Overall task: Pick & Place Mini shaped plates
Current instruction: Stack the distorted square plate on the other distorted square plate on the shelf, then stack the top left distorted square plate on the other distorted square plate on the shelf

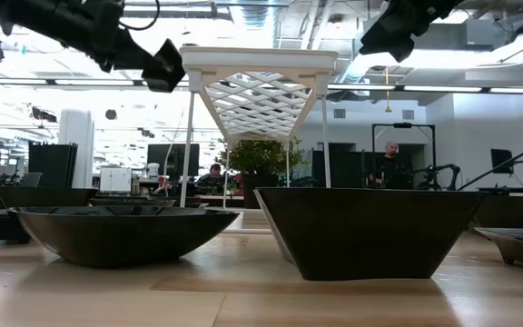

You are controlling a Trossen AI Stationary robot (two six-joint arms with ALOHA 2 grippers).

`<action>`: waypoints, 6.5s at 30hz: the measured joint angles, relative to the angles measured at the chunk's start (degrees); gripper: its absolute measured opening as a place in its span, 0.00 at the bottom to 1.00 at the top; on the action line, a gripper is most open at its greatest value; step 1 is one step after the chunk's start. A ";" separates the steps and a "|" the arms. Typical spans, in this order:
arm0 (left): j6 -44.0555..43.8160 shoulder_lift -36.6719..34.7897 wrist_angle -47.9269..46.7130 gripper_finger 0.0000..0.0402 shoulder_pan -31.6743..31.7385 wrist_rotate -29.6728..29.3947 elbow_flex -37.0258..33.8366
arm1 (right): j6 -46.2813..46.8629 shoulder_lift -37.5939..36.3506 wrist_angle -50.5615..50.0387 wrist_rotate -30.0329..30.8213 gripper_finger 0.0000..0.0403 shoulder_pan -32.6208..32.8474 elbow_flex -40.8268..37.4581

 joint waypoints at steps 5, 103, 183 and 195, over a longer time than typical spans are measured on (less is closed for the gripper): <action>-0.78 4.76 0.19 0.02 0.00 -0.04 6.05 | 0.00 -0.02 0.01 0.00 0.31 -0.10 0.00; 3.48 50.76 -15.77 0.28 -6.73 -6.43 40.75 | 1.07 0.00 -0.09 1.55 0.30 -0.06 0.02; -62.09 20.71 -39.91 0.28 -19.32 9.75 1.43 | 3.48 0.11 -3.54 1.36 0.30 0.48 0.00; -60.96 20.71 -36.51 0.28 -19.34 9.79 -2.36 | 3.48 0.11 -3.52 1.33 0.30 0.48 0.00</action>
